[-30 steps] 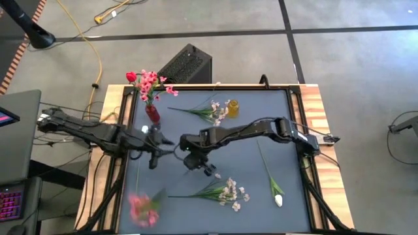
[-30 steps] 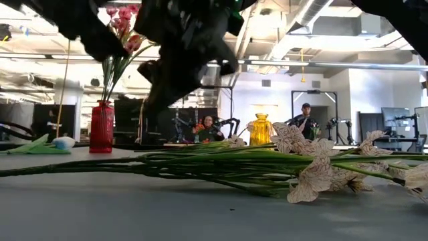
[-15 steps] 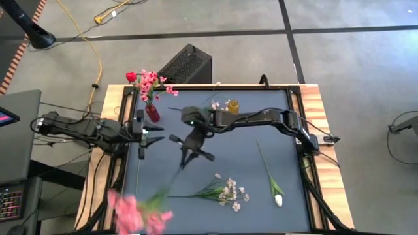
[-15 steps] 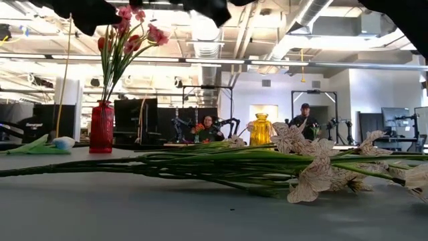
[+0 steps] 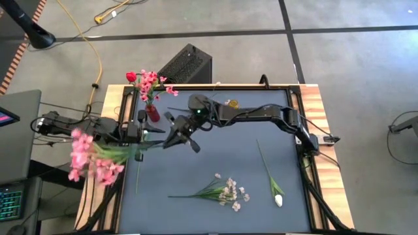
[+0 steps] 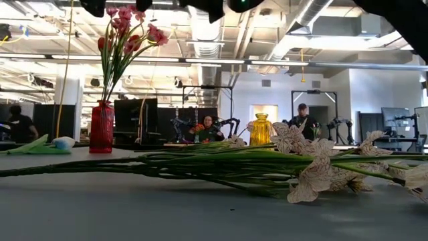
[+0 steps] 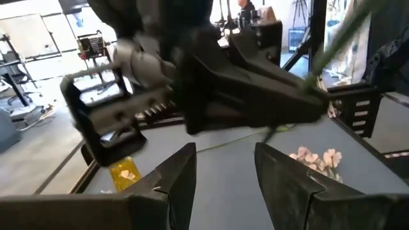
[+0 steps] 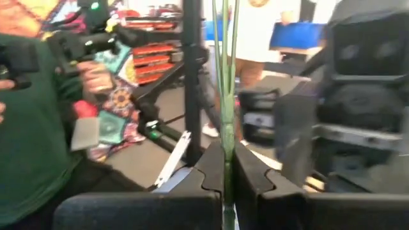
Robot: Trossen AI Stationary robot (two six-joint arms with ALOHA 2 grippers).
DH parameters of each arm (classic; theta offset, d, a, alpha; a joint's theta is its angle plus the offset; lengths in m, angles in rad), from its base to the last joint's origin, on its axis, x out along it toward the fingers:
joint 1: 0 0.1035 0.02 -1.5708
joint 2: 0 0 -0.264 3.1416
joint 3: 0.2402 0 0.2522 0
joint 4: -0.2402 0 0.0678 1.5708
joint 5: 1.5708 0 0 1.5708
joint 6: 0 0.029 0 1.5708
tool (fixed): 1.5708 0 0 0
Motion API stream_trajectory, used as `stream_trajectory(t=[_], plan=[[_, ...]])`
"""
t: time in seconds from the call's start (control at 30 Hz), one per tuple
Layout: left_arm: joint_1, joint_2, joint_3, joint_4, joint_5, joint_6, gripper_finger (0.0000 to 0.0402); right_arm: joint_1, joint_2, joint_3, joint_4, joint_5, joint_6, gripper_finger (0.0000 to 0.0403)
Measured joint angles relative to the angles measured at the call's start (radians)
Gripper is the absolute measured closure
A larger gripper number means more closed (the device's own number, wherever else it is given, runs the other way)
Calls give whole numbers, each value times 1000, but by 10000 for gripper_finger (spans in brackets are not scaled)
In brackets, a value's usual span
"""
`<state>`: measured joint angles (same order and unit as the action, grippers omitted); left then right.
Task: Sort flowers into vase by color
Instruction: Put the pink flowers into the red vase
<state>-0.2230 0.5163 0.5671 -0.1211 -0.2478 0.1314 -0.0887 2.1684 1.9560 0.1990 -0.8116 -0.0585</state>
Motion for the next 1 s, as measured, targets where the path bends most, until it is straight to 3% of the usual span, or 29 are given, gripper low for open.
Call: stream_trajectory(t=[0.13, 0.3, 0.4, 0.6, 0.73, 0.9, 1.0], plan=[[0, -8, 0, 1, -16, 4, 253, -14, -31, 0, -15, 98, 1, 367], [0, -39, 0, 3, -108, 21, 253, -36, -81, 0, -68, 239, -74, 367], [0, -79, 0, -19, -152, 18, 253, -62, -108, 0, -55, 208, -77, 367], [0, -160, 0, -155, -349, -79, 253, -93, -141, 2, 2, 151, -54, 367], [0, -183, 0, -147, -268, -87, 253, -90, -122, -25, 64, 204, -38, 367], [0, -185, 0, -18, -100, -25, 253, -109, -121, -216, 435, 245, 147, 367], [0, -178, 0, 67, -80, 13, 253, -119, -121, -299, 576, 307, 220, 367]])
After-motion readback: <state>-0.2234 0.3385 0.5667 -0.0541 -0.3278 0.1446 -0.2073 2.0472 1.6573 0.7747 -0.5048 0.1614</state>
